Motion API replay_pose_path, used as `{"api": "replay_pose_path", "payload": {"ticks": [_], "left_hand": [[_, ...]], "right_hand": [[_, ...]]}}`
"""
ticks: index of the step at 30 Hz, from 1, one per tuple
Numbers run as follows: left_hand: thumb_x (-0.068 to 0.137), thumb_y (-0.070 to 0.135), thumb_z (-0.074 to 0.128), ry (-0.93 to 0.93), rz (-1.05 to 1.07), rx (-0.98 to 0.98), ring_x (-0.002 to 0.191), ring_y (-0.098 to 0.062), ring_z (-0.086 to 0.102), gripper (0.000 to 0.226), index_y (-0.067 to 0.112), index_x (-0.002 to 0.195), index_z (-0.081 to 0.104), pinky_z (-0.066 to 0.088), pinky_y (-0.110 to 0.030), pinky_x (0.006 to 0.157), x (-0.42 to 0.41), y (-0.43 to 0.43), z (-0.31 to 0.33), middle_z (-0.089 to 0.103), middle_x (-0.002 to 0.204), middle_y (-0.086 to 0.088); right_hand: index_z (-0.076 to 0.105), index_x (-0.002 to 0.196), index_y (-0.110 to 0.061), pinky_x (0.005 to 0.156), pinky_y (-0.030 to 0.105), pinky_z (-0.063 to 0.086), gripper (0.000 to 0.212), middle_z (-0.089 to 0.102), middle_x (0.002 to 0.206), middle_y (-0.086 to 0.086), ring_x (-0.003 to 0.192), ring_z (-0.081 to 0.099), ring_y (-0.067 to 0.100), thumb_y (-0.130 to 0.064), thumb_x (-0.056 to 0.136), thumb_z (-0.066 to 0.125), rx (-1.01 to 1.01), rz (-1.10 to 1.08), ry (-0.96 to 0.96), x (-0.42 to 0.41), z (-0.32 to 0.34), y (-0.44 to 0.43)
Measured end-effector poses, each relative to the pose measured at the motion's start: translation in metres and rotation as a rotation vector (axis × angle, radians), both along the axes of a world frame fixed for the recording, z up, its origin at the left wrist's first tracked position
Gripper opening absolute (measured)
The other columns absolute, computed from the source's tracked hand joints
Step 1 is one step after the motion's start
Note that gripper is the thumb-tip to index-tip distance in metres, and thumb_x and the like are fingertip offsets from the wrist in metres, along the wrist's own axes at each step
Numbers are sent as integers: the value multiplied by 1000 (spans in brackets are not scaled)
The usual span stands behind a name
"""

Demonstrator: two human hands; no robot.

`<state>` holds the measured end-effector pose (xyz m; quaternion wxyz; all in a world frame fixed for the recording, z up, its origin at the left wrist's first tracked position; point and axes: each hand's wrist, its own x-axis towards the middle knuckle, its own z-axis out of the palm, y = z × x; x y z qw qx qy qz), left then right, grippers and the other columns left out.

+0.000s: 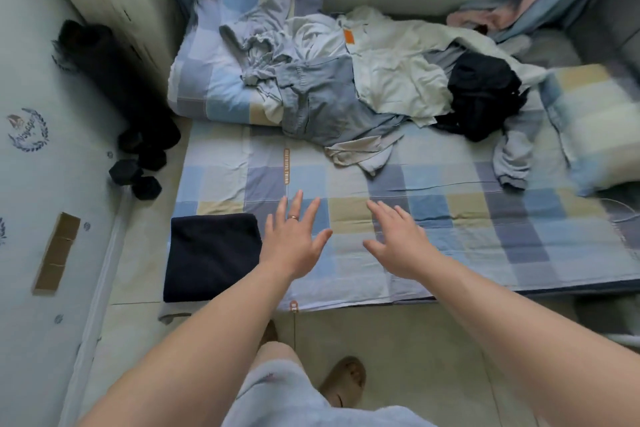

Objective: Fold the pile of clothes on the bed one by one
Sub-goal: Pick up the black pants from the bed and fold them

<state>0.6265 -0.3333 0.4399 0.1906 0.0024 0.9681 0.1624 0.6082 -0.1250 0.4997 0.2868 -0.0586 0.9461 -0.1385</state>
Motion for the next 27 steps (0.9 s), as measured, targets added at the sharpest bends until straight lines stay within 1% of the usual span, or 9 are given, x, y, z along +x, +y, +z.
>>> {"api": "replay_pose_path", "payload": {"ticks": [5,11,17,23,27], "left_hand": [[102,64,26,42,-38,17,155,-27,-7,68,39,160,3,10,-50,124,-43,56,29,-6,170,2],[102,64,28,76,-110,47,155,-26,-1,67,38,160,8,14,-46,122,-118,123,34,0,170,1],[101,62,32,64,-158,104,155,-24,-1,66,39,160,13,15,-45,123,-176,182,45,3,170,2],[101,63,33,68,-181,82,155,-24,3,65,38,159,17,17,-43,123,-221,252,39,6,170,2],[101,63,31,58,-183,54,155,-24,3,66,38,160,15,17,-45,123,-254,320,31,6,170,2]], "right_hand": [[10,160,-32,119,48,20,73,13,168,-7,154,10,22,-41,100,51,1,-64,35,-28,20,68],[13,160,-31,119,48,22,69,18,166,-9,152,14,19,-40,102,50,24,-149,11,-67,26,140],[18,159,-30,117,44,25,65,22,164,-9,151,19,17,-39,101,48,55,-229,3,-109,26,210],[19,158,-31,116,45,26,64,24,163,-10,150,19,17,-38,101,48,40,-274,16,-143,17,282],[18,158,-31,117,44,25,66,23,164,-9,151,18,18,-39,101,49,33,-283,35,-176,6,357]]}}
